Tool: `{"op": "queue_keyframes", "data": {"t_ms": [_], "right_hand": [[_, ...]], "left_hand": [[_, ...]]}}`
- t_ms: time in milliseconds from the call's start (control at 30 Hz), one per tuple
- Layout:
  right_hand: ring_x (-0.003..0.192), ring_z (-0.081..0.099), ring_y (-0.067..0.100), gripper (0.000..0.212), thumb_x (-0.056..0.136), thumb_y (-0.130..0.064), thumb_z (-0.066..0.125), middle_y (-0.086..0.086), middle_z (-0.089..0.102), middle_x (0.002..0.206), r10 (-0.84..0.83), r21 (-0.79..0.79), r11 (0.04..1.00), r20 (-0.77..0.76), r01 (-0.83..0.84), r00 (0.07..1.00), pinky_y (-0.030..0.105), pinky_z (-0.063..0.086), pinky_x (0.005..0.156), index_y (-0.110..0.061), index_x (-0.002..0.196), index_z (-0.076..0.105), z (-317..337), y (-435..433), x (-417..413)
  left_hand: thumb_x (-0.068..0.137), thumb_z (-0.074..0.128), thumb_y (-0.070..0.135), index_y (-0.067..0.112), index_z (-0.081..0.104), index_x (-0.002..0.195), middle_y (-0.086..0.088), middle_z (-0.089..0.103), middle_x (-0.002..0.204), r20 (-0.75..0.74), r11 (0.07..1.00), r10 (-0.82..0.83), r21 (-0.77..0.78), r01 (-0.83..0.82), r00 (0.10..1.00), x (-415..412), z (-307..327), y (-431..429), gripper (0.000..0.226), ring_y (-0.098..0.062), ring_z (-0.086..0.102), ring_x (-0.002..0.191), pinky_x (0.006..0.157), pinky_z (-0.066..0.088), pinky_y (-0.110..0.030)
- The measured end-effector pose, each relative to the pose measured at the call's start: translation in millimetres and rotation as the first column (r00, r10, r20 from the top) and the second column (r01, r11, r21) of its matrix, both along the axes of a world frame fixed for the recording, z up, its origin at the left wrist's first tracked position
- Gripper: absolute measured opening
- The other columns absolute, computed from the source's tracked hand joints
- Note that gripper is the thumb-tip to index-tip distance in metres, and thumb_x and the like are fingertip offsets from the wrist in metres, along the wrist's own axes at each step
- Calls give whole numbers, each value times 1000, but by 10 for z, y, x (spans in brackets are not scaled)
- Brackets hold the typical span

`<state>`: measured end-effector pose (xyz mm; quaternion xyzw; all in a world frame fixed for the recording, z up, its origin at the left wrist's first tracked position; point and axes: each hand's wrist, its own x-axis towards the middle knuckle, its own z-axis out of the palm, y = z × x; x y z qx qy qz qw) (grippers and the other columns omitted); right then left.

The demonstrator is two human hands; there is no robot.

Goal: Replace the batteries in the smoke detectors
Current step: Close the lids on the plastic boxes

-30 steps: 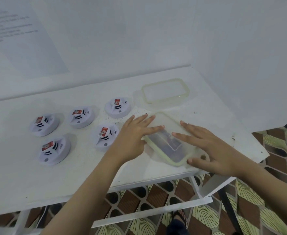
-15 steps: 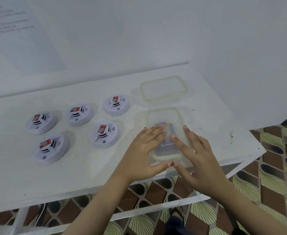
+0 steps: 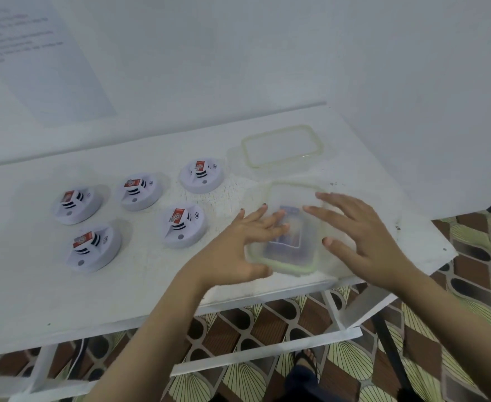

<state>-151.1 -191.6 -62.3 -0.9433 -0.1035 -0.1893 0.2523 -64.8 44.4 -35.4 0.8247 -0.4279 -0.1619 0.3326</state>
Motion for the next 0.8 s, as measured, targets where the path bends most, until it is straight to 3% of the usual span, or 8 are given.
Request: {"op": "queue_keyframes", "data": {"t_ms": [100,167,267,333,400,533,600,800], "right_hand": [[147,5,12,59,86,-61,38,-5,16,158,37,-86,995,-97,-45,995,30,-1,117,-43,142,34,34,-156,75],[145,8,6,62,83,-69,37,-8,13,158,65,-68,995,-156,-76,986,30,6,116,-49,141,29,40,-208,81],[133,28,3,66,80,-75,38,-5,22,156,10,-34,999,-118,-14,993,28,28,104,-47,140,33,1,-156,46],[127,39,13,70,79,-75,39,4,30,151,-95,-25,995,-53,93,994,29,38,95,-40,140,39,-78,-34,3],[122,45,25,71,79,-70,45,15,36,144,-190,-37,981,21,191,982,31,42,90,-31,139,43,-148,97,-41],[109,42,14,69,77,-60,57,11,34,142,-168,52,985,39,166,985,11,37,86,-35,139,43,-234,132,-131],[103,43,13,61,78,-52,64,9,37,141,-161,119,981,78,151,984,1,36,77,-37,134,46,-269,76,-138],[105,44,19,48,82,-43,67,18,48,129,-226,109,972,162,210,961,22,39,86,-27,126,56,-338,95,-53]], "left_hand": [[66,49,-7,49,47,124,20,31,151,79,991,42,127,-52,996,34,176,1,81,1,7,145,115,-14,-24],[74,43,-14,49,54,121,15,35,151,181,969,149,170,-180,972,8,246,-30,79,-5,12,147,119,-9,-30],[81,45,26,37,54,133,11,33,153,222,960,206,141,-240,953,-153,234,-101,54,-9,19,146,121,3,-34],[77,37,62,30,31,148,12,11,158,279,952,159,209,-222,947,-293,108,-144,79,-5,7,147,121,-1,-33],[73,30,76,26,11,153,13,-8,156,384,943,123,241,-228,915,-345,-83,-163,97,-4,-6,145,119,-9,-33],[84,46,55,15,39,145,-2,30,155,507,974,199,-9,-226,839,-256,-368,-118,74,-21,28,144,120,16,-44],[85,51,47,10,46,141,-7,41,151,532,974,220,-75,-213,818,-246,-435,-133,67,-24,36,141,117,19,-45],[86,55,36,7,50,138,-8,46,147,553,972,231,-164,-167,801,-195,-491,-170,59,-24,37,139,118,19,-43]]}}
